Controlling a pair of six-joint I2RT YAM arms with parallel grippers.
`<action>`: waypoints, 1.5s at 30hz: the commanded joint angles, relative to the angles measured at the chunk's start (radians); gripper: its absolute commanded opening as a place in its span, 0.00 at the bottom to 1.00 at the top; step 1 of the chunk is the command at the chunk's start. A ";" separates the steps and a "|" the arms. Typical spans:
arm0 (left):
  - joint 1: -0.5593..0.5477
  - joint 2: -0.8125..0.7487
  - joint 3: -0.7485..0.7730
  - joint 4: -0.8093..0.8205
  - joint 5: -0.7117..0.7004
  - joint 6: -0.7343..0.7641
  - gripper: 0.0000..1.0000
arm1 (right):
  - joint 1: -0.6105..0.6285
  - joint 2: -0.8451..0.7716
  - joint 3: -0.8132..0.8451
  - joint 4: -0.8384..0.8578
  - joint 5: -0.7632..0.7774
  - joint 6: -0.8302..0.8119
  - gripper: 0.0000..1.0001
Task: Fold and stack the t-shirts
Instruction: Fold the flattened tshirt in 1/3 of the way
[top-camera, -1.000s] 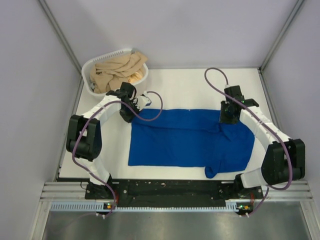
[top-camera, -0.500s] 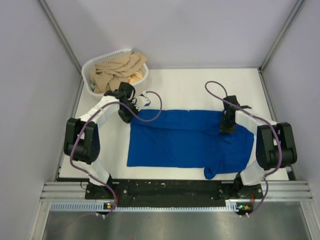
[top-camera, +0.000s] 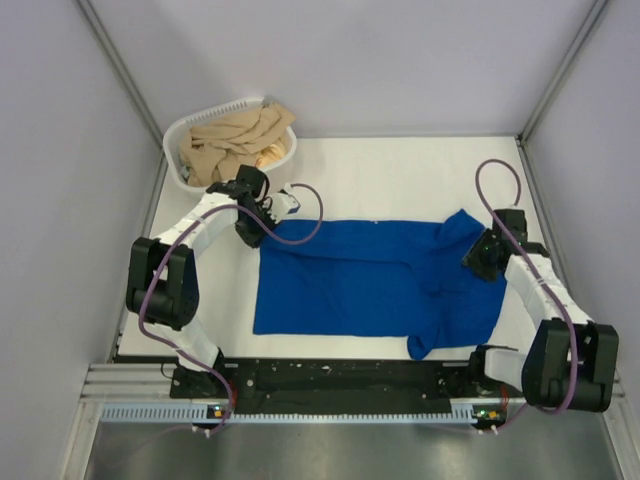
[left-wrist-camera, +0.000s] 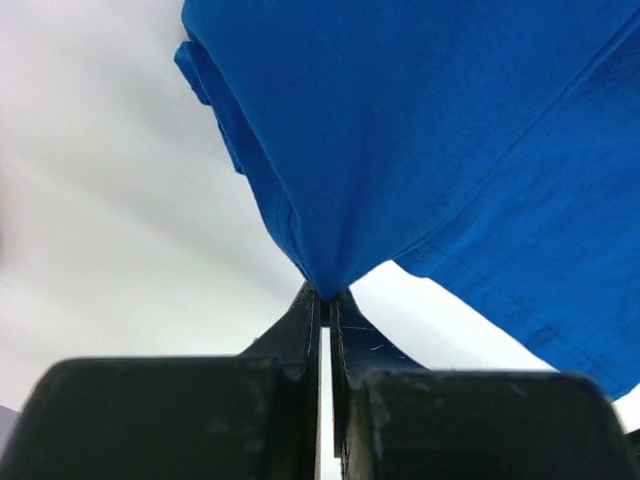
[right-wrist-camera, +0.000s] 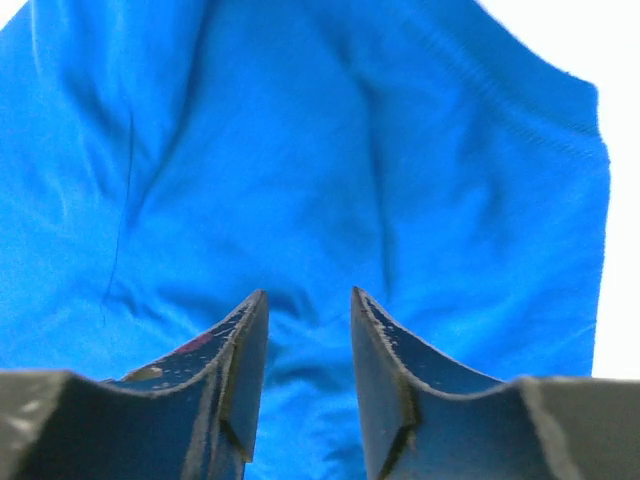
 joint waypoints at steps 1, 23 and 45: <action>0.005 -0.038 -0.022 0.010 0.035 0.008 0.00 | -0.069 0.053 0.023 0.089 0.032 0.043 0.40; 0.005 -0.035 0.021 -0.004 0.028 0.007 0.00 | -0.086 0.129 0.029 0.085 0.118 0.011 0.40; 0.005 -0.035 0.041 -0.012 0.021 0.008 0.00 | -0.084 0.153 0.081 0.056 0.120 -0.055 0.00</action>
